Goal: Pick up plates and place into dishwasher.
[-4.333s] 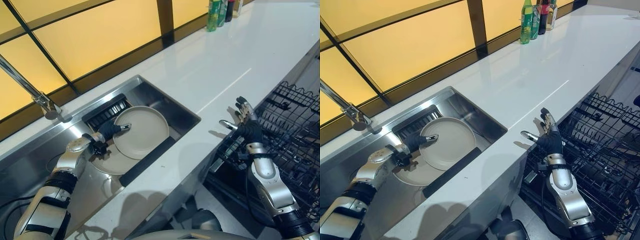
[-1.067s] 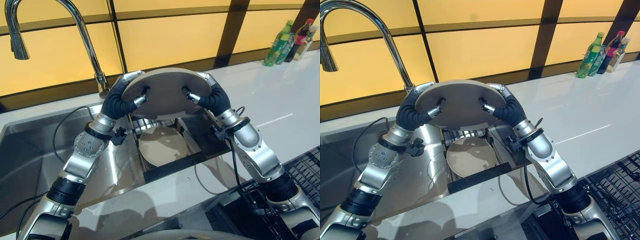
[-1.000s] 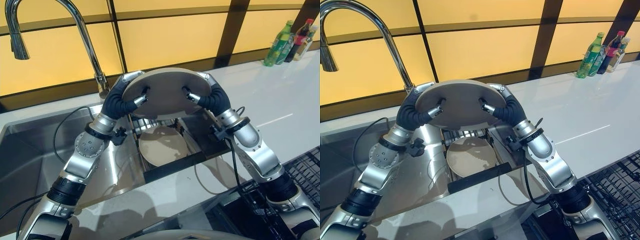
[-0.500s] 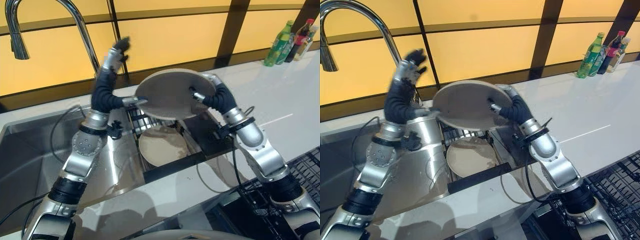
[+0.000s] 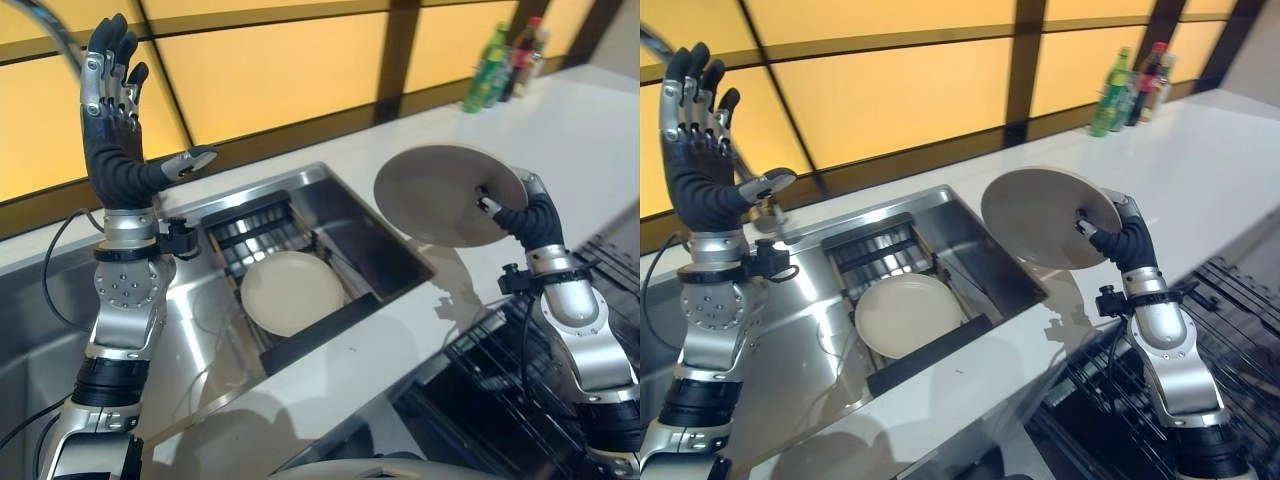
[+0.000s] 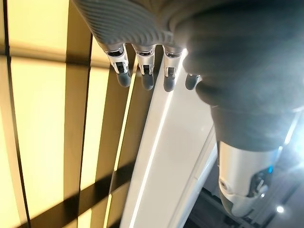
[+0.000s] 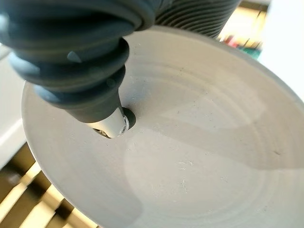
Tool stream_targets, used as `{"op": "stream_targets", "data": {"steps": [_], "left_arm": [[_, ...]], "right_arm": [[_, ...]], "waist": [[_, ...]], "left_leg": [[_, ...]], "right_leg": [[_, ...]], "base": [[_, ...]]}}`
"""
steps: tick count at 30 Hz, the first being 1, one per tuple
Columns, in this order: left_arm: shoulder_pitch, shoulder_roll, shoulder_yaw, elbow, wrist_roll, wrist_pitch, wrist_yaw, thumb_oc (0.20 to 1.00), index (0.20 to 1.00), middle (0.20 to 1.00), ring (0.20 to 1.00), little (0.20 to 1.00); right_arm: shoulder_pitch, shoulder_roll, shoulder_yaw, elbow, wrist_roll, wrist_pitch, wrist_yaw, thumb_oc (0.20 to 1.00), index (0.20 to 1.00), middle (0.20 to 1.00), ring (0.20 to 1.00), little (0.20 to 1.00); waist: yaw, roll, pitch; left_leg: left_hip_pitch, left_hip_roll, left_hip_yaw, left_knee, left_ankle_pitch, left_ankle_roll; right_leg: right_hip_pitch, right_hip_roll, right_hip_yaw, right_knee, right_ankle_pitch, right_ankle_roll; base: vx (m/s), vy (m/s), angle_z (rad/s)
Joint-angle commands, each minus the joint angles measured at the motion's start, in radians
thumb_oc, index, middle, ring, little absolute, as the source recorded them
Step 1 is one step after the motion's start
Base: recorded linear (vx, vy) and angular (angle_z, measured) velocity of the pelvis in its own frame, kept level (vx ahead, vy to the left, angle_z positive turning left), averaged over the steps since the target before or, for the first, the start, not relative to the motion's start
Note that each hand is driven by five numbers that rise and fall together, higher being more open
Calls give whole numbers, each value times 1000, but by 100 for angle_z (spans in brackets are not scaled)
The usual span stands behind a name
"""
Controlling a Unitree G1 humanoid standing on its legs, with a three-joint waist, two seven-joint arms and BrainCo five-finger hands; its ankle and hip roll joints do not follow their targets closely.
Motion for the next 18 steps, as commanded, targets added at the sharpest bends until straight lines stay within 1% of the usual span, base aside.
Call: {"op": "stream_targets", "data": {"steps": [1,2,3,5,6,8,10,12,16,18], "left_arm": [[-5,42,58,19,42,-12,35,1000,1000,1000,1000,1000],[-7,46,60,20,39,-13,34,1000,1000,1000,1000,1000],[0,52,75,24,39,-19,27,1000,1000,1000,1000,1000],[11,57,94,28,39,-26,21,1000,1000,1000,1000,1000],[24,59,110,28,29,-26,16,1000,1000,1000,1000,1000],[40,60,131,30,28,-19,16,1000,1000,1000,1000,1000],[41,70,138,46,22,-10,26,1000,1000,1000,1000,1000],[51,67,147,52,9,-9,20,1000,1000,1000,1000,1000],[86,53,172,36,1,-28,-3,1000,1000,1000,1000,1000],[103,48,185,42,-1,-39,-7,1000,1000,1000,1000,1000]], "right_arm": [[-20,-62,-79,4,26,-119,-17,200,200,200,200,200],[-17,-68,-85,11,24,-125,-29,200,200,200,200,200],[-10,-69,-96,16,15,-134,-37,200,200,200,200,200],[-8,-66,-99,23,-8,-137,-59,200,200,200,200,200],[-14,-66,-96,33,-12,-135,-75,200,200,200,200,200],[-31,-62,-82,47,-29,-124,-98,200,200,200,200,200],[-38,-66,-74,60,-39,-102,-114,200,200,200,200,200],[-34,-76,-86,73,-45,-78,-108,200,200,200,200,200],[-24,-101,-113,101,-81,-39,-70,200,200,200,200,200],[-16,-109,-115,137,-114,-23,-51,200,200,200,200,200]], "waist": [[24,15,-42],[32,15,-39],[46,16,-32],[70,16,-25],[90,15,-22],[115,12,-25],[125,6,-27],[124,8,-26],[123,16,-21],[123,22,-20]], "left_leg": [[37,28,16,50,-154,37],[26,33,20,58,-149,38],[10,46,31,71,-140,37],[-14,67,36,98,-131,29],[-28,85,38,113,-120,20],[-51,112,41,137,-104,-5],[-77,141,28,169,-99,-37],[-95,173,9,194,-92,-57],[-113,203,-25,214,-85,-78],[-117,206,-61,208,-77,-87]], "right_leg": [[-133,-42,-85,163,49,83],[-138,-45,-102,191,41,81],[-143,-58,-139,234,39,76],[-143,-80,-176,273,33,65],[-129,-96,-201,277,21,58],[-82,-96,-225,221,-24,48],[-42,-71,-221,149,-44,31],[-25,-40,-207,123,-51,11],[-12,4,-196,101,-59,-28],[-14,21,-180,97,-62,-39]], "base": [[-269,-154,-94],[-292,-176,-89],[-283,-193,-91],[-252,-217,-75],[-221,-250,-40],[-190,-300,-35],[-118,-307,-59],[-104,-248,-43],[-116,-160,-21],[-95,-82,-21]]}}
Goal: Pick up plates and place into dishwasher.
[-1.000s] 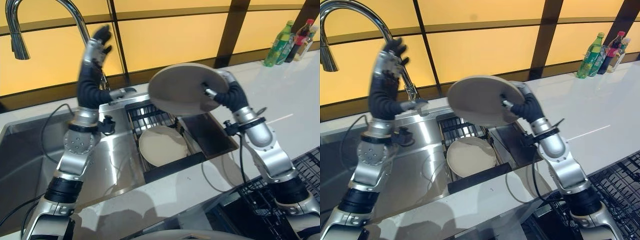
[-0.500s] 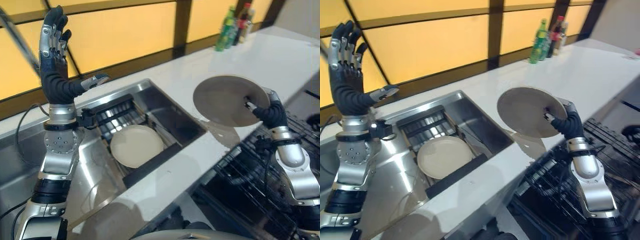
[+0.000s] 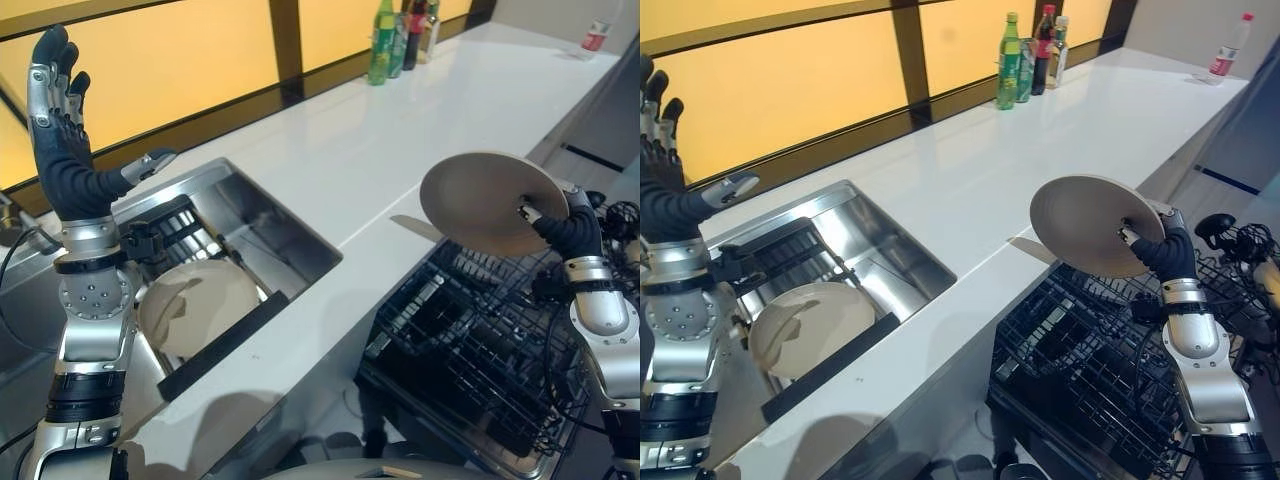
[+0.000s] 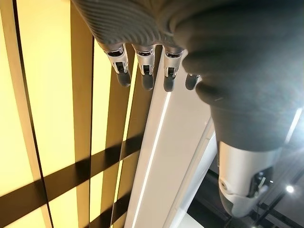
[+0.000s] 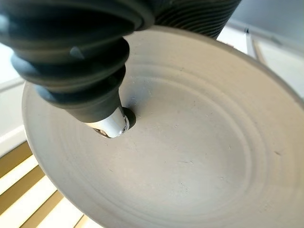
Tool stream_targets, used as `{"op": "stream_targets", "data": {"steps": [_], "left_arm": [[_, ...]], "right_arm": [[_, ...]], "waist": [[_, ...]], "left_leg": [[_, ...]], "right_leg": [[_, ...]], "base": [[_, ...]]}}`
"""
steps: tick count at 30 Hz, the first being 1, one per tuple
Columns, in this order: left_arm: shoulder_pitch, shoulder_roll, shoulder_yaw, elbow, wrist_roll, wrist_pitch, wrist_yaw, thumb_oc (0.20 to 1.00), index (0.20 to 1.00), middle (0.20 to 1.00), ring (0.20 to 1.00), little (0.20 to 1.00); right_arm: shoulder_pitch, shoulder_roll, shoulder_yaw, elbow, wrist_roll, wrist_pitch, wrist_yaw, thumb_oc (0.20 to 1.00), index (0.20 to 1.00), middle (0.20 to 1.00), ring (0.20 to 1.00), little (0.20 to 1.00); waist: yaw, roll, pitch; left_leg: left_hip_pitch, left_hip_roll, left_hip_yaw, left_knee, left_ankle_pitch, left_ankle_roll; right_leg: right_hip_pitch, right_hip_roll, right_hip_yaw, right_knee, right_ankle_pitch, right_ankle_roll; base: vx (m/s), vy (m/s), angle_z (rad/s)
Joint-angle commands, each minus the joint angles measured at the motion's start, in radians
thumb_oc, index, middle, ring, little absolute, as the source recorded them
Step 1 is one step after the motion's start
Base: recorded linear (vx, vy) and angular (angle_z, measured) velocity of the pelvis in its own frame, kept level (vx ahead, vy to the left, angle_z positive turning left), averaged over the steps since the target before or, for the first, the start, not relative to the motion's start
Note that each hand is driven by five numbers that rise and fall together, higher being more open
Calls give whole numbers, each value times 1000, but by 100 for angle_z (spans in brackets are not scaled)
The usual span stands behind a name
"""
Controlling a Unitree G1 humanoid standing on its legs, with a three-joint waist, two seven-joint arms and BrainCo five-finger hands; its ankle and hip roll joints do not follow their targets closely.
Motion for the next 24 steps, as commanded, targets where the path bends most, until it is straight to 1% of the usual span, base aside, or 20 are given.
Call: {"op": "stream_targets", "data": {"steps": [1,2,4,5,6,7,8,10,13,18,19,24], "left_arm": [[32,53,49,20,-26,-46,-10,1000,1000,1000,1000,1000],[44,52,58,21,-26,-50,-8,1000,1000,1000,1000,1000],[77,52,89,15,-21,-48,2,1000,1000,1000,1000,1000],[89,52,104,13,-16,-47,6,1000,1000,1000,1000,1000],[99,52,114,11,-12,-45,12,1000,1000,1000,1000,1000],[110,49,129,12,-3,-42,19,1000,1000,1000,1000,1000],[111,49,130,11,-3,-42,20,1000,1000,1000,1000,1000],[117,49,145,15,-5,-41,22,1000,1000,1000,1000,1000],[110,59,146,13,-19,-30,29,1000,1000,1000,1000,1000],[96,72,140,7,-15,-19,20,1000,1000,1000,1000,1000],[93,73,137,9,-16,-18,16,1000,1000,1000,1000,1000],[82,88,125,15,-13,-9,0,1000,1000,1000,1000,1000]], "right_arm": [[-36,-35,-53,30,-70,-9,24,200,200,200,200,200],[-32,-39,-50,43,-76,-5,36,200,200,200,200,200],[-23,-45,-37,77,-115,26,69,200,200,200,200,200],[-23,-46,-26,97,-126,31,75,200,200,200,200,200],[-24,-47,-17,113,-127,38,83,200,200,200,200,200],[-23,-42,-6,138,-132,57,100,200,200,200,200,200],[-24,-42,-5,139,-132,58,100,200,200,200,200,200],[-7,-26,3,179,-195,78,106,200,200,200,200,200],[22,-16,10,210,-204,97,133,200,200,200,200,200],[38,-29,32,289,-209,86,215,200,200,200,200,200],[40,-28,43,308,-211,78,223,200,200,200,200,200],[42,-19,98,355,-210,61,263,200,200,200,200,200]], "waist": [[-6,-44,-63],[-3,-41,-64],[10,-33,-63],[15,-30,-61],[17,-27,-60],[17,-22,-60],[17,-21,-60],[6,-16,-59],[-9,-14,-59],[-14,-17,-56],[-13,-18,-58],[-6,-21,-53]], "left_leg": [[-131,-16,-133,59,-56,-2],[-130,-23,-164,49,-54,-3],[-123,-40,-244,20,-51,-5],[-125,-45,-269,13,-39,-5],[-122,-47,-284,8,-39,-6],[-116,-47,-291,4,-39,-10],[-114,-47,-289,3,-39,-10],[-106,-38,-261,-3,-33,-17],[-100,-34,-223,-15,-27,-22],[-88,-40,-202,-23,-36,-23],[-80,-42,-200,-24,-51,-24],[-76,-45,-199,-22,-56,-20]], "right_leg": [[53,-66,46,37,-87,72],[52,-62,59,34,-88,70],[46,-55,103,26,-88,67],[38,-53,120,23,-77,67],[37,-53,130,21,-75,68],[34,-51,142,18,-74,70],[34,-51,144,17,-74,69],[31,-58,143,9,-66,76],[29,-75,131,-2,-57,91],[29,-99,118,-4,-54,110],[38,-104,115,-7,-65,115],[44,-112,108,-10,-63,123]], "base": [[-52,-45,-21],[-23,-26,-19],[-23,-8,-23],[-34,4,-24],[-25,19,-32],[15,19,-48],[12,36,-54],[-8,54,-26],[-10,57,-15],[18,19,-4],[85,-17,0],[39,-46,6]]}}
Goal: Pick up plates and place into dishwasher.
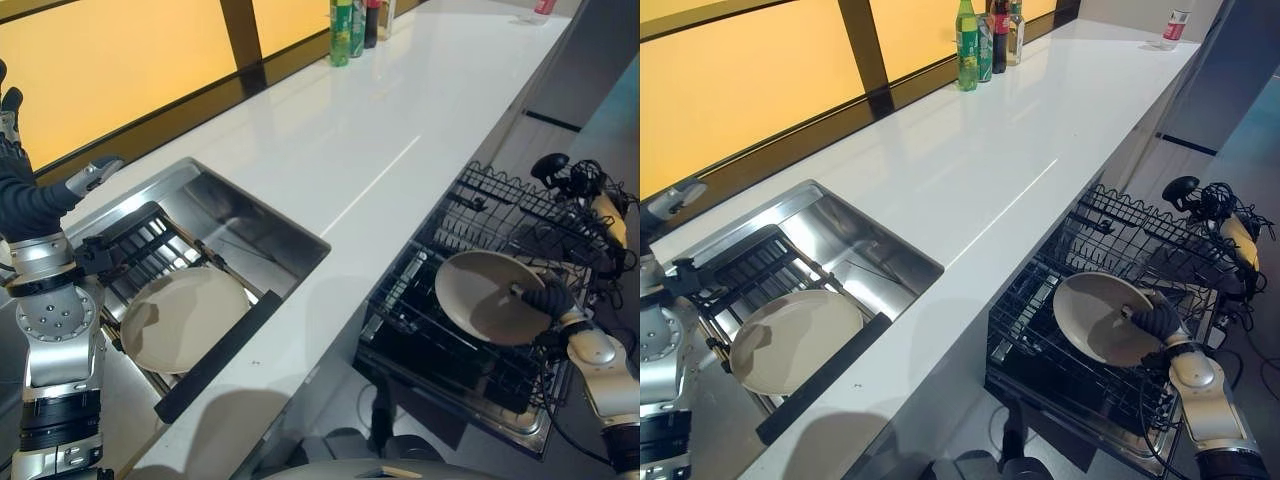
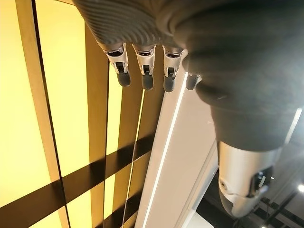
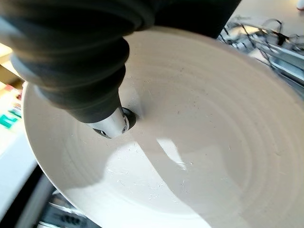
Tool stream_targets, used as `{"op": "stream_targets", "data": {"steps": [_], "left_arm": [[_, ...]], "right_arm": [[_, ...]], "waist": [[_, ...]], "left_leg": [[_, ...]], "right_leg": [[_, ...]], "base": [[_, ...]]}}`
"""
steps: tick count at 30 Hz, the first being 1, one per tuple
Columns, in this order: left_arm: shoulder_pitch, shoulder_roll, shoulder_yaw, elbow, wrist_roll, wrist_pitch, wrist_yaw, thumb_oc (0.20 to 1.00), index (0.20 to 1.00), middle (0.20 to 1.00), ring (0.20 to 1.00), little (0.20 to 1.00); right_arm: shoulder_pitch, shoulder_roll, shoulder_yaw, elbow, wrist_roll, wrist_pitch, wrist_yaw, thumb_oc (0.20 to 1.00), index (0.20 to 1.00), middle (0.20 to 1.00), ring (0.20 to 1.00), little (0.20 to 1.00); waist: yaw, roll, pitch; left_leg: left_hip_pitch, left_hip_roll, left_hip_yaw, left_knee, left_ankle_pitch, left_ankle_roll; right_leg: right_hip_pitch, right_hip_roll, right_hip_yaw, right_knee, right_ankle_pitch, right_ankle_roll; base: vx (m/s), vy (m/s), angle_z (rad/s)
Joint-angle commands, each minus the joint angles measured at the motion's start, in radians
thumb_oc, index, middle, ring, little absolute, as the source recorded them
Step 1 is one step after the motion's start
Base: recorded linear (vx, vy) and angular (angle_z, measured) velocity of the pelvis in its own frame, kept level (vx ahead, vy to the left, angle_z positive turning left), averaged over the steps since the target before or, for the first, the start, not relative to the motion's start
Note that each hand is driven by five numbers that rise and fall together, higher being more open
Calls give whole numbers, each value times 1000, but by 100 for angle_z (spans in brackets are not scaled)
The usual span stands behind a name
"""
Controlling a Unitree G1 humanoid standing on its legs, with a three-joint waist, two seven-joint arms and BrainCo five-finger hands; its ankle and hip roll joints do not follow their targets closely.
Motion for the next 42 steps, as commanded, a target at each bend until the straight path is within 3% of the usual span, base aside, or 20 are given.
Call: {"op": "stream_targets", "data": {"steps": [1,10,16,19,31,42], "left_arm": [[-8,87,-26,19,-15,-7,-11,1000,1000,1000,1000,1000],[-18,100,-53,3,-25,12,-26,1000,1000,1000,1000,1000],[-17,101,-71,-7,-24,21,-10,1000,1000,1000,1000,1000],[-15,99,-81,-17,-22,25,8,1000,1000,1000,1000,1000],[-39,107,-106,-30,-17,61,35,1000,1000,1000,1000,1000],[-36,110,-116,-20,-17,62,50,1000,1000,1000,1000,1000]], "right_arm": [[-23,-41,51,-9,-25,-71,18,200,200,200,200,200],[-15,-9,194,70,-210,-93,7,200,200,200,200,200],[-35,5,279,131,-423,-100,-172,200,200,200,200,200],[-46,21,326,151,-491,-73,-221,200,200,200,200,200],[-29,100,486,271,-452,-54,-194,200,200,200,200,200],[-21,122,480,282,-386,-36,-253,200,200,200,200,200]], "waist": [[-6,-49,-87],[13,-37,-71],[26,-27,-64],[32,-18,-58],[46,-4,-48],[52,0,-52]], "left_leg": [[-113,23,-13,58,46,3],[-124,29,-35,61,50,-2],[-134,36,-48,69,52,-7],[-145,37,-54,72,54,-7],[-163,35,-76,79,67,-12],[-159,35,-86,85,63,-11]], "right_leg": [[33,-97,-10,132,-173,72],[44,-98,-19,119,-173,75],[47,-97,-28,114,-176,73],[42,-98,-29,115,-177,74],[34,-106,-38,122,-177,71],[42,-102,-46,132,-188,65]], "base": [[32,-66,1],[19,-44,4],[20,-14,8],[0,0,0],[8,7,4],[8,4,2]]}}
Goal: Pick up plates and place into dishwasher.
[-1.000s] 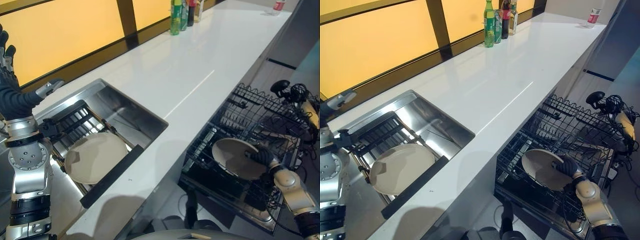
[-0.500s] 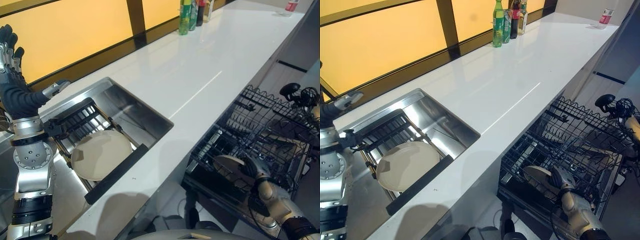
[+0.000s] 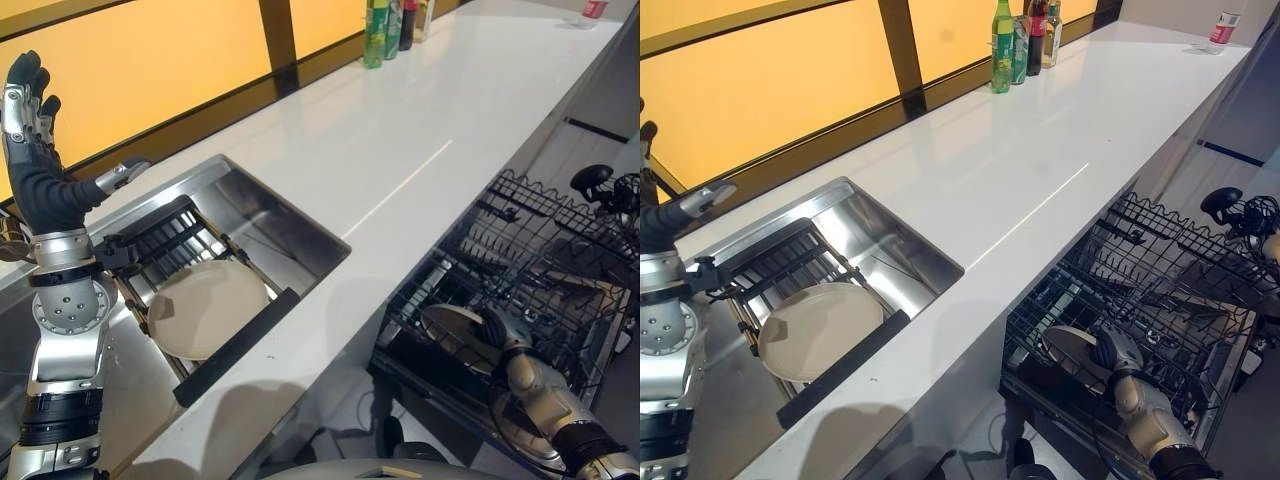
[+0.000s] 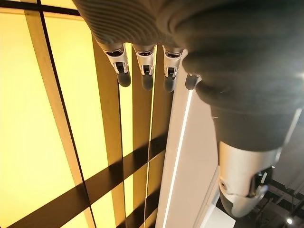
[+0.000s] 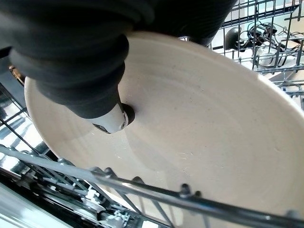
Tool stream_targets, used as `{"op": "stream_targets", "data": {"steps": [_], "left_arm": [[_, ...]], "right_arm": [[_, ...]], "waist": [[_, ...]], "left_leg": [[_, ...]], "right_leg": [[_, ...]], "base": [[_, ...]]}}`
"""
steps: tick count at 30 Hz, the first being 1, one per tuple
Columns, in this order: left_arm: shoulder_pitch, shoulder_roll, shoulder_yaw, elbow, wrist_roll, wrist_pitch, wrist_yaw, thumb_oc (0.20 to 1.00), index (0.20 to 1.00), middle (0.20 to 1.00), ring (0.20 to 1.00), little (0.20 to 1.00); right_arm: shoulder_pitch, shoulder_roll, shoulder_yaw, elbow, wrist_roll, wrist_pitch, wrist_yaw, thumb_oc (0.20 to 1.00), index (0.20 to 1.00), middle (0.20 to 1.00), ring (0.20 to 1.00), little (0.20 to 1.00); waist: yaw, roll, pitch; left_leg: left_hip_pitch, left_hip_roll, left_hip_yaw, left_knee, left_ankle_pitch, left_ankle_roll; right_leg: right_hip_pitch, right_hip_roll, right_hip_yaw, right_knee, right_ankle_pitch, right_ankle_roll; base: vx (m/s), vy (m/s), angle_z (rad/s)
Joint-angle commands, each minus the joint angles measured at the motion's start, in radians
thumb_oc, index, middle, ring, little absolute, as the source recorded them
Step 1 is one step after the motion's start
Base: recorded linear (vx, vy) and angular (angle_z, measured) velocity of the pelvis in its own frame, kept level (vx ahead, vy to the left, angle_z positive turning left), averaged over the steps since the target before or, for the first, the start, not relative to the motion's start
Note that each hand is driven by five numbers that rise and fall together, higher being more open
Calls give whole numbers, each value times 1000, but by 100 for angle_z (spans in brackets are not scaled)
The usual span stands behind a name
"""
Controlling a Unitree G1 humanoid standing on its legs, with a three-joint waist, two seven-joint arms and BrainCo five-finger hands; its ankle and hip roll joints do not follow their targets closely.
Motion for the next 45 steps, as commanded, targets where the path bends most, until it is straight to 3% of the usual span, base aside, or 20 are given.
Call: {"op": "stream_targets", "data": {"steps": [1,2,3,4,5,6,14,22,25,28,30,36,40,45], "left_arm": [[-30,69,-33,-11,-14,-16,15,1000,1000,1000,1000,1000],[-27,67,-31,-14,-15,-14,14,1000,1000,1000,1000,1000],[-27,67,-30,-15,-17,-12,12,1000,1000,1000,1000,1000],[-26,67,-29,-15,-17,-13,10,1000,1000,1000,1000,1000],[-25,64,-27,-12,-16,-15,6,1000,1000,1000,1000,1000],[-23,63,-27,-11,-16,-16,6,1000,1000,1000,1000,1000],[-9,65,-20,-1,-18,-23,3,1000,1000,1000,1000,1000],[53,48,34,12,9,-10,2,1000,1000,1000,1000,1000],[87,38,63,30,19,31,-12,1000,1000,1000,1000,1000],[108,37,67,60,64,113,-38,1000,1000,1000,1000,1000],[130,53,65,112,100,193,-53,1000,1000,1000,1000,1000],[143,70,69,192,151,292,-79,1000,1000,1000,1000,1000],[137,97,44,223,177,373,-160,1000,1000,1000,1000,1000],[87,128,-81,305,155,468,-331,1000,1000,1000,1000,1000]], "right_arm": [[52,58,108,27,62,-5,12,200,200,200,200,200],[52,60,104,29,65,-5,10,219,219,219,219,219],[51,62,101,30,67,-3,5,457,457,457,457,457],[52,63,98,30,67,-3,0,586,586,586,586,586],[52,65,92,32,65,-4,-5,940,940,940,940,940],[53,65,88,30,65,-4,-10,1000,1000,1000,1000,1000],[56,55,29,-19,103,19,-60,1000,1000,1000,1000,1000],[59,20,-115,-165,139,41,-120,1000,1000,1000,1000,1000],[60,1,-193,-265,155,51,-128,1000,1000,1000,1000,1000],[53,-21,-250,-345,189,46,-138,1000,1000,1000,1000,1000],[35,-41,-305,-444,253,34,-153,1000,1000,1000,1000,1000],[21,-68,-361,-524,259,-23,-178,1000,1000,1000,1000,1000],[15,-94,-387,-552,286,-69,-189,1000,1000,1000,1000,1000],[-11,-120,-381,-588,306,-63,-211,1000,1000,1000,1000,1000]], "waist": [[13,-36,-55],[14,-38,-56],[15,-38,-58],[16,-39,-59],[16,-40,-61],[15,-41,-64],[12,-47,-75],[12,-54,-84],[12,-54,-84],[13,-52,-83],[17,-49,-83],[26,-42,-85],[31,-38,-85],[33,-24,-78]], "left_leg": [[-141,39,-19,68,59,-2],[-139,40,-18,68,58,-2],[-138,40,-18,67,58,-2],[-136,40,-18,66,59,-2],[-133,41,-17,64,59,-2],[-132,42,-16,62,60,-2],[-116,46,-10,47,63,1],[-106,43,-8,34,66,6],[-106,39,-8,33,67,8],[-107,35,-11,32,68,10],[-107,29,-15,29,68,13],[-112,17,-22,24,71,16],[-121,10,-28,24,75,17],[-131,1,-38,20,79,21]], "right_leg": [[16,-90,11,129,-176,64],[18,-90,10,128,-176,64],[20,-89,9,127,-176,64],[21,-88,9,127,-176,63],[24,-87,9,125,-175,63],[24,-86,10,124,-173,63],[34,-81,9,115,-171,61],[40,-76,9,111,-168,57],[39,-75,10,113,-168,55],[38,-74,10,115,-168,54],[36,-76,9,118,-170,52],[31,-82,-5,124,-172,53],[28,-86,-17,129,-173,54],[18,-95,-36,146,-179,60]], "base": [[22,-11,4],[20,-13,4],[18,-11,5],[15,-9,4],[17,-6,4],[0,0,0],[0,0,0],[0,0,0],[3,42,-1],[-1,52,-1],[-3,85,-1],[0,82,2],[18,81,6],[32,102,12]]}}
